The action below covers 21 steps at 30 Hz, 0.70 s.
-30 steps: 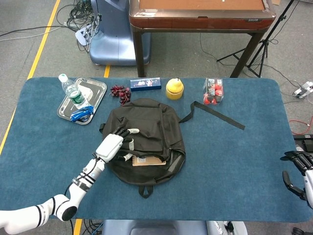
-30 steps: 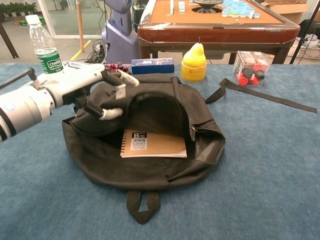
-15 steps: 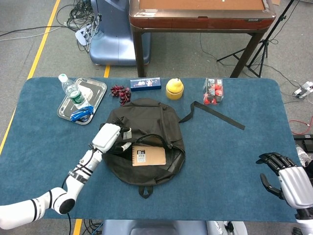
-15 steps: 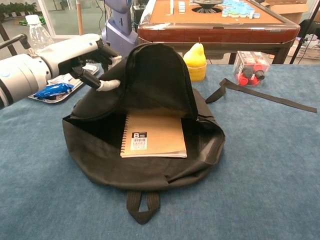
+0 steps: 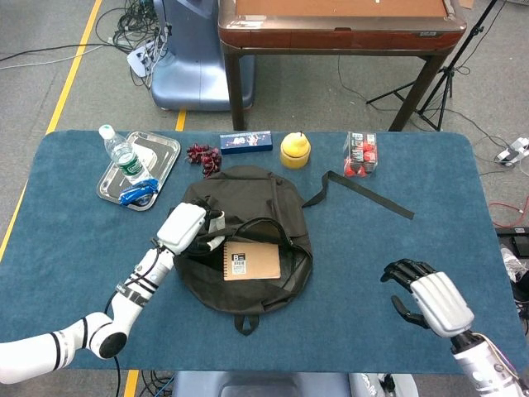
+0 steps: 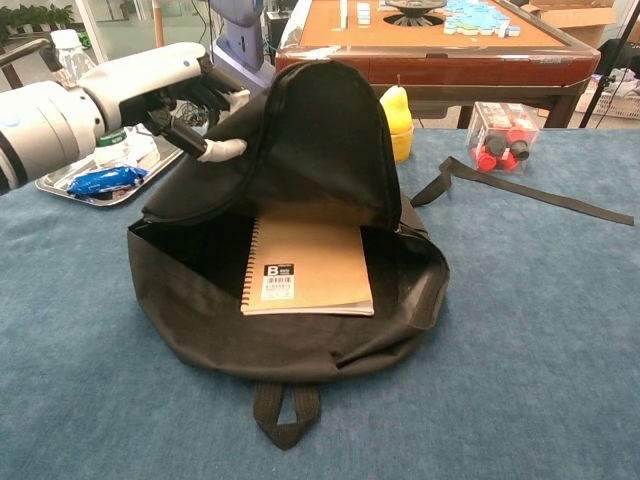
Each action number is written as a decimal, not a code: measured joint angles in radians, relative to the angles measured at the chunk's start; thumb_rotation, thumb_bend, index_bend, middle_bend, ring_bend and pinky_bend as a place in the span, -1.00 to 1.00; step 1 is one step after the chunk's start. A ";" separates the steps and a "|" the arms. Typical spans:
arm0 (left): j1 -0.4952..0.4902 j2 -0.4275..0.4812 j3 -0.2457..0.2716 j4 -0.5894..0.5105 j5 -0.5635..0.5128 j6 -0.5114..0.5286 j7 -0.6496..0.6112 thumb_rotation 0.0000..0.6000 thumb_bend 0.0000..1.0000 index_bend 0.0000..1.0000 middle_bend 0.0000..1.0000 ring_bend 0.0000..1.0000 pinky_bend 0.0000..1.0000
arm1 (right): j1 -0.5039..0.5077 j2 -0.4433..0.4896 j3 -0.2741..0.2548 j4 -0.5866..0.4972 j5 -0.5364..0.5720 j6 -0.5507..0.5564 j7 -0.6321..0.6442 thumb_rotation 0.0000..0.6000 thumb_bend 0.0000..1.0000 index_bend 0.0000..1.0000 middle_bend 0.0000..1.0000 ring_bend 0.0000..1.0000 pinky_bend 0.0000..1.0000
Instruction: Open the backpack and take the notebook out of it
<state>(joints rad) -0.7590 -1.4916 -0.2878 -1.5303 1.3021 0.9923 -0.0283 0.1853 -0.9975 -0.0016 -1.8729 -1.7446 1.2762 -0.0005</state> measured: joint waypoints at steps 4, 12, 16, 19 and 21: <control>-0.001 0.006 0.000 -0.011 -0.008 0.006 0.004 1.00 -0.09 0.47 0.44 0.15 -0.41 | 0.073 -0.035 0.019 -0.019 0.014 -0.094 -0.031 1.00 -0.09 -0.25 -0.40 -0.55 -0.33; -0.001 0.021 0.003 -0.033 -0.026 0.019 0.017 1.00 -0.09 0.47 0.44 0.14 -0.38 | 0.223 -0.160 0.071 -0.030 0.099 -0.285 -0.116 1.00 -0.09 -0.25 -0.40 -0.55 -0.33; -0.001 0.024 0.006 -0.038 -0.032 0.026 0.022 1.00 -0.09 0.47 0.43 0.13 -0.39 | 0.279 -0.241 0.091 -0.004 0.150 -0.343 -0.159 1.00 -0.13 -0.25 -0.40 -0.55 -0.33; 0.000 0.024 0.006 -0.039 -0.035 0.032 0.023 1.00 -0.09 0.47 0.43 0.13 -0.39 | 0.311 -0.303 0.106 0.033 0.184 -0.365 -0.193 1.00 -0.16 -0.25 -0.40 -0.55 -0.33; 0.000 0.024 0.008 -0.040 -0.037 0.035 0.025 1.00 -0.09 0.47 0.43 0.13 -0.39 | 0.330 -0.348 0.116 0.063 0.206 -0.373 -0.214 1.00 -0.19 -0.25 -0.40 -0.55 -0.33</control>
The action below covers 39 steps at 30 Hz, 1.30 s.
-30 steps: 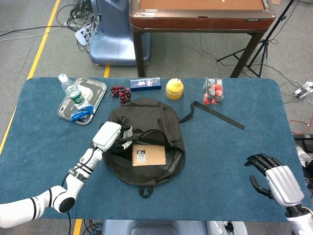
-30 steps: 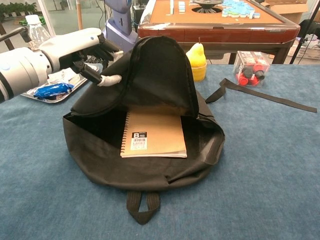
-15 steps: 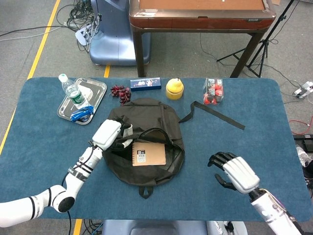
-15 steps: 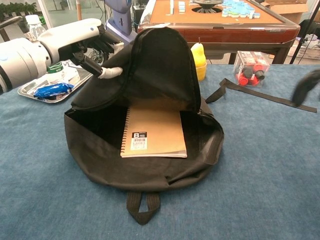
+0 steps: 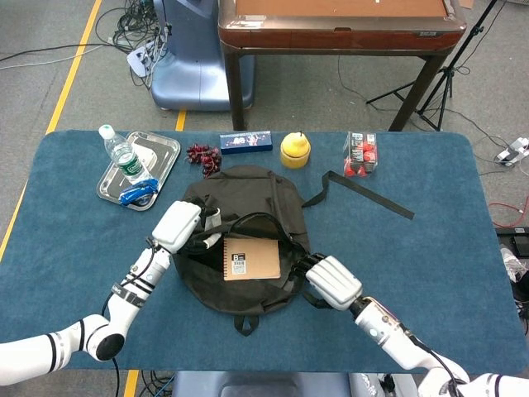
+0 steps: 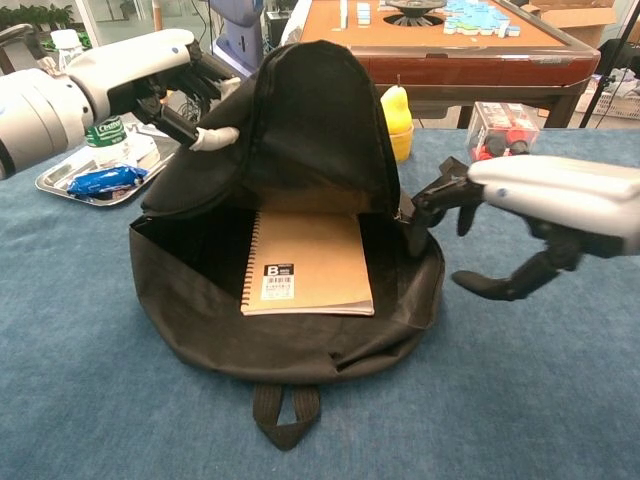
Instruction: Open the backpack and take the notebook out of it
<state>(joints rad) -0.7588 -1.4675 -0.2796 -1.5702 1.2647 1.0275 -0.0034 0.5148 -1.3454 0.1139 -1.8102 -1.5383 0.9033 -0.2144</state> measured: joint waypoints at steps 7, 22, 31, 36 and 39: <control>0.001 0.004 0.004 -0.005 -0.006 0.007 0.006 1.00 -0.09 0.47 0.43 0.13 -0.39 | 0.055 -0.141 0.023 0.120 0.055 -0.009 -0.050 1.00 -0.29 -0.25 -0.40 -0.55 -0.33; 0.001 0.004 0.007 -0.003 -0.023 0.017 0.014 1.00 -0.09 0.47 0.43 0.13 -0.39 | 0.160 -0.382 0.053 0.373 0.144 -0.015 -0.109 1.00 -0.58 -0.25 -0.52 -0.64 -0.34; 0.002 0.006 0.006 0.005 -0.036 0.018 0.013 1.00 -0.09 0.47 0.42 0.12 -0.39 | 0.178 -0.413 0.032 0.437 0.172 -0.015 -0.129 1.00 -0.64 -0.26 -0.54 -0.66 -0.36; 0.000 0.004 0.007 0.007 -0.042 0.016 0.016 1.00 -0.09 0.47 0.42 0.12 -0.39 | 0.193 -0.432 0.026 0.467 0.168 -0.013 -0.135 1.00 -0.69 -0.27 -0.55 -0.66 -0.37; 0.002 0.006 0.008 0.005 -0.044 0.018 0.017 1.00 -0.09 0.47 0.42 0.12 -0.39 | 0.197 -0.430 0.021 0.480 0.161 -0.006 -0.136 1.00 -0.77 -0.27 -0.55 -0.66 -0.37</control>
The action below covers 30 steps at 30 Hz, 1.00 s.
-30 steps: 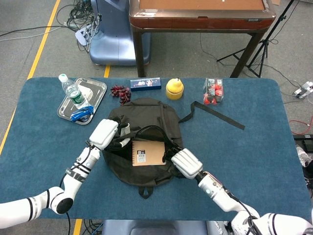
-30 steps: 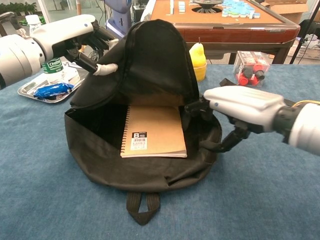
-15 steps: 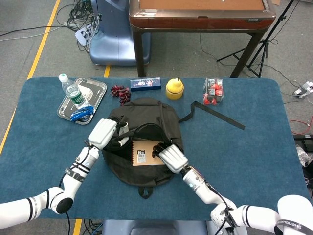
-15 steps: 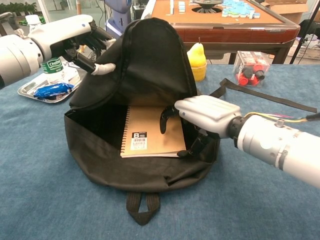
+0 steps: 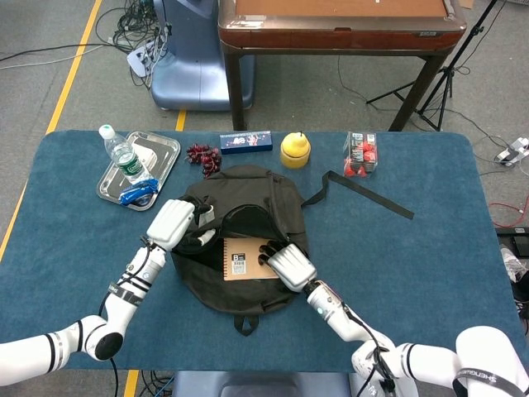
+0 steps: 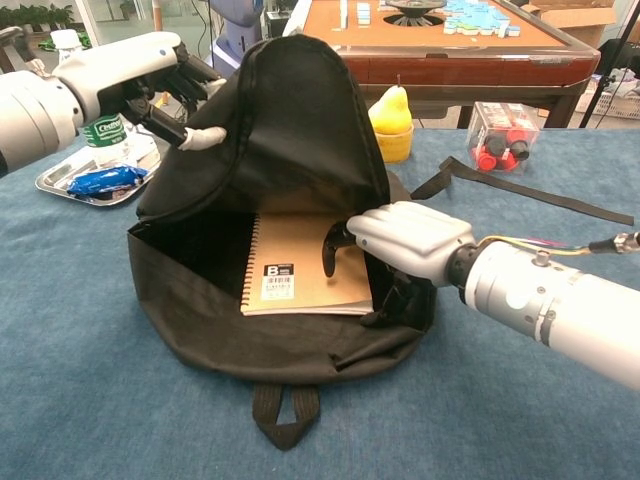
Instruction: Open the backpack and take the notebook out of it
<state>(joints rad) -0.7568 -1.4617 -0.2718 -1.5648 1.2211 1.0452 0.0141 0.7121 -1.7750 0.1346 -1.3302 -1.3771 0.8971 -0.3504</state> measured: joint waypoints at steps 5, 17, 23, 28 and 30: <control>0.001 0.001 0.000 0.003 -0.002 0.001 -0.003 1.00 -0.09 0.47 0.42 0.12 -0.39 | 0.001 0.045 -0.015 -0.004 -0.012 0.003 -0.010 1.00 -0.81 -0.28 -0.57 -0.68 -0.38; -0.005 -0.004 -0.003 0.011 -0.008 0.000 0.001 1.00 -0.09 0.47 0.42 0.11 -0.39 | -0.003 0.099 -0.034 -0.020 -0.018 0.020 -0.004 1.00 -0.86 -0.29 -0.58 -0.69 -0.38; -0.006 -0.005 -0.004 0.014 -0.013 0.000 0.003 1.00 -0.09 0.47 0.42 0.11 -0.39 | 0.015 0.036 -0.030 0.030 -0.029 0.026 0.001 1.00 -0.86 -0.29 -0.60 -0.70 -0.39; -0.004 -0.003 -0.003 0.014 -0.011 0.000 -0.002 1.00 -0.09 0.47 0.42 0.11 -0.39 | 0.029 -0.011 -0.028 0.072 -0.033 0.028 -0.003 1.00 -0.87 -0.35 -0.64 -0.73 -0.42; -0.004 -0.002 -0.003 0.015 -0.009 0.000 -0.006 1.00 -0.09 0.47 0.42 0.11 -0.39 | 0.034 -0.029 -0.026 0.088 -0.035 0.032 -0.012 1.00 -0.87 -0.37 -0.66 -0.74 -0.45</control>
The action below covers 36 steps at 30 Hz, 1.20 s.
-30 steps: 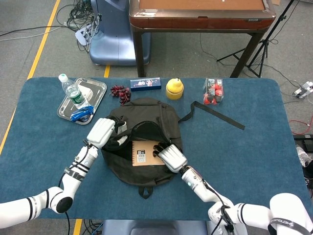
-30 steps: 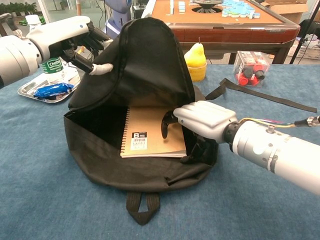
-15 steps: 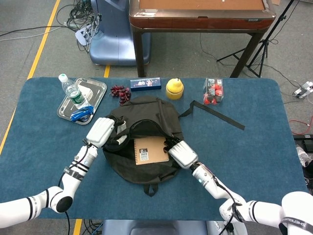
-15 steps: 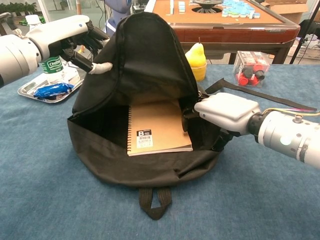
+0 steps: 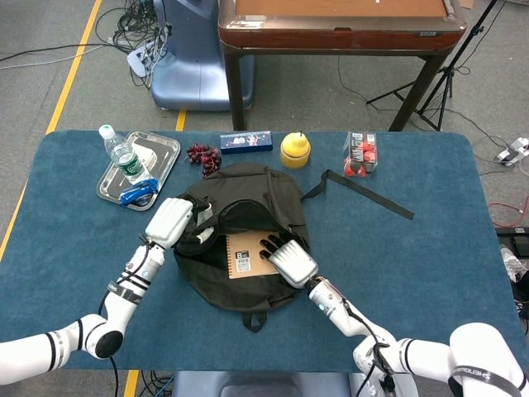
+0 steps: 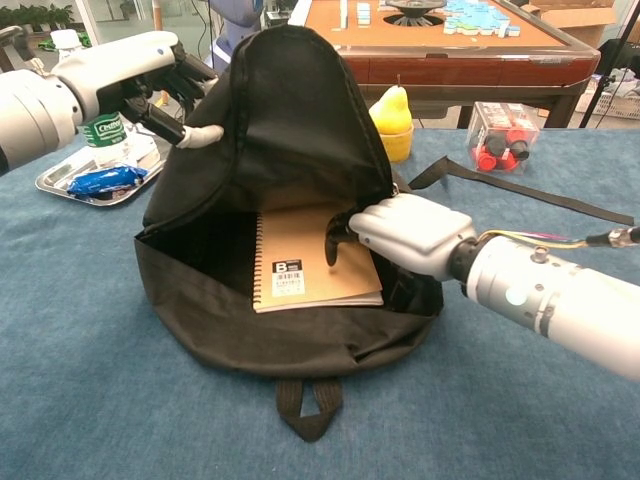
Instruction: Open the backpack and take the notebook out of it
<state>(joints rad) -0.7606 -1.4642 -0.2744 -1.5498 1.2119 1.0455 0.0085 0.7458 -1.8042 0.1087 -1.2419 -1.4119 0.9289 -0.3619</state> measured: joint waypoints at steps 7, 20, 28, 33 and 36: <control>0.004 0.006 0.002 -0.002 0.003 0.003 -0.007 1.00 -0.09 0.47 0.42 0.11 -0.39 | 0.012 -0.066 0.007 0.061 -0.001 0.016 -0.023 1.00 -0.93 -0.52 -0.71 -0.80 -0.55; 0.008 0.012 0.003 -0.012 0.002 0.006 -0.004 1.00 -0.09 0.47 0.42 0.11 -0.39 | 0.037 -0.120 0.022 0.130 0.017 0.000 -0.044 1.00 -0.93 -0.56 -0.73 -0.82 -0.58; 0.009 0.013 0.003 -0.016 -0.002 0.007 0.002 1.00 -0.09 0.47 0.42 0.11 -0.39 | 0.057 -0.155 0.031 0.182 0.017 -0.006 -0.044 1.00 -0.93 -0.56 -0.71 -0.82 -0.58; 0.009 0.013 0.003 -0.016 -0.004 0.007 0.003 1.00 -0.09 0.47 0.42 0.11 -0.39 | 0.069 -0.171 0.029 0.213 0.005 -0.007 -0.031 1.00 -0.80 -0.54 -0.64 -0.82 -0.58; 0.010 0.015 0.003 -0.017 -0.003 0.008 0.002 1.00 -0.09 0.47 0.42 0.11 -0.39 | 0.073 -0.181 0.027 0.232 -0.006 -0.002 -0.010 1.00 -0.60 -0.47 -0.59 -0.81 -0.58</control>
<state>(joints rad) -0.7507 -1.4496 -0.2715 -1.5663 1.2087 1.0538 0.0106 0.8193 -1.9852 0.1360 -1.0103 -1.4177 0.9265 -0.3724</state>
